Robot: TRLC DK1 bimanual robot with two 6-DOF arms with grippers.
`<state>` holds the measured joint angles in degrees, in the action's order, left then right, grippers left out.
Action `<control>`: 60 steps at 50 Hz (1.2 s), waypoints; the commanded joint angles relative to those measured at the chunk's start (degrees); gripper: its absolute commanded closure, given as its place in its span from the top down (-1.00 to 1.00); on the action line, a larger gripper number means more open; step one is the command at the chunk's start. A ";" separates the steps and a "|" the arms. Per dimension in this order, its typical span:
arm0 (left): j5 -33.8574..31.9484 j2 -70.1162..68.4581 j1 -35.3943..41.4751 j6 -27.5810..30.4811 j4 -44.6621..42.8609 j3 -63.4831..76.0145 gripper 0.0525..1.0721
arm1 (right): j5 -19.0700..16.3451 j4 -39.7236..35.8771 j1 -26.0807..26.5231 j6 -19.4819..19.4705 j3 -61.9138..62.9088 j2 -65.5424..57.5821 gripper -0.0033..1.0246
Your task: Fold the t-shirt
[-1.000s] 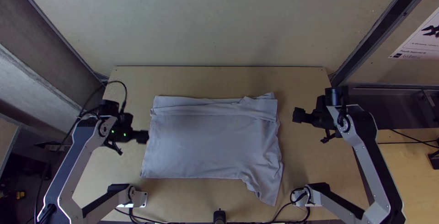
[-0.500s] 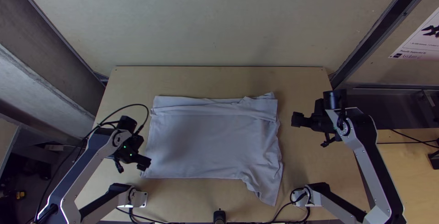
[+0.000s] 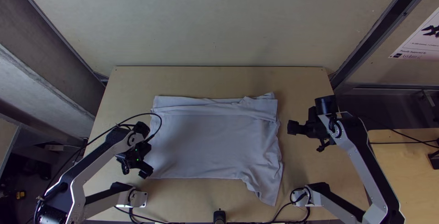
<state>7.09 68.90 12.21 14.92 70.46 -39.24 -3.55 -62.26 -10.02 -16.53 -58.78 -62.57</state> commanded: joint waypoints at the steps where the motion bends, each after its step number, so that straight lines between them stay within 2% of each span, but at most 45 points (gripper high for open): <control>1: 0.64 2.38 1.50 1.69 -0.06 1.98 0.89 | -0.40 -0.67 -0.35 -1.22 2.09 -0.19 0.92; 10: 0.55 5.45 3.53 1.08 -2.16 1.45 0.87 | -0.75 -0.49 -1.14 -1.31 4.20 -0.01 0.91; 14: 0.55 6.59 4.23 0.82 -3.04 1.19 0.71 | -0.75 -0.49 -2.55 -1.39 5.96 0.43 0.86; 18: 0.55 7.47 5.02 0.73 -3.48 1.19 0.71 | -1.02 -1.11 -5.18 -1.92 7.81 1.22 0.86; 20: 0.55 7.74 5.46 0.73 -4.01 1.36 0.71 | -1.99 -2.52 -7.38 -3.24 8.51 1.66 0.86; 24: 0.64 8.44 6.51 0.73 -3.92 1.98 0.65 | -3.30 -6.47 -10.37 -8.43 9.04 1.22 0.86; 25: 0.64 8.53 6.51 0.82 -4.10 1.89 0.52 | -4.09 -7.53 -10.55 -9.83 9.13 1.04 0.87; 27: 0.55 8.44 6.69 0.82 -4.80 1.71 0.11 | -5.94 -9.20 -10.55 -11.85 9.48 0.87 0.87; 30: -0.32 7.74 7.30 1.52 -6.47 1.10 -0.77 | -6.82 -10.07 -10.63 -12.82 10.09 1.22 0.87; 31: -1.38 7.47 7.39 2.40 -7.26 0.92 -0.98 | -6.82 -10.07 -10.72 -12.82 10.27 1.31 0.87; 32: -2.26 7.56 7.48 2.40 -7.17 0.57 -0.93 | -6.82 -10.07 -10.90 -12.64 10.36 1.39 0.87; 39: -3.31 7.47 7.48 2.75 -7.44 0.66 -0.95 | -7.08 -11.22 -12.65 -12.29 12.47 1.39 0.87; 46: -3.84 6.68 6.87 2.75 -7.09 -0.22 -0.95 | -7.26 -12.27 -19.16 -12.38 16.33 0.95 0.88; 52: -3.93 5.63 6.87 2.75 -7.17 -0.83 -0.95 | -10.33 -12.27 -19.69 -12.29 18.62 0.43 0.87; 60: -4.02 5.63 6.87 2.66 -7.17 -1.19 -0.95 | -10.69 -11.30 -21.97 -12.21 20.02 -3.88 0.84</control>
<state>4.10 74.65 19.18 16.56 65.84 -40.03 -13.58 -73.56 -30.52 -27.49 -40.25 -63.61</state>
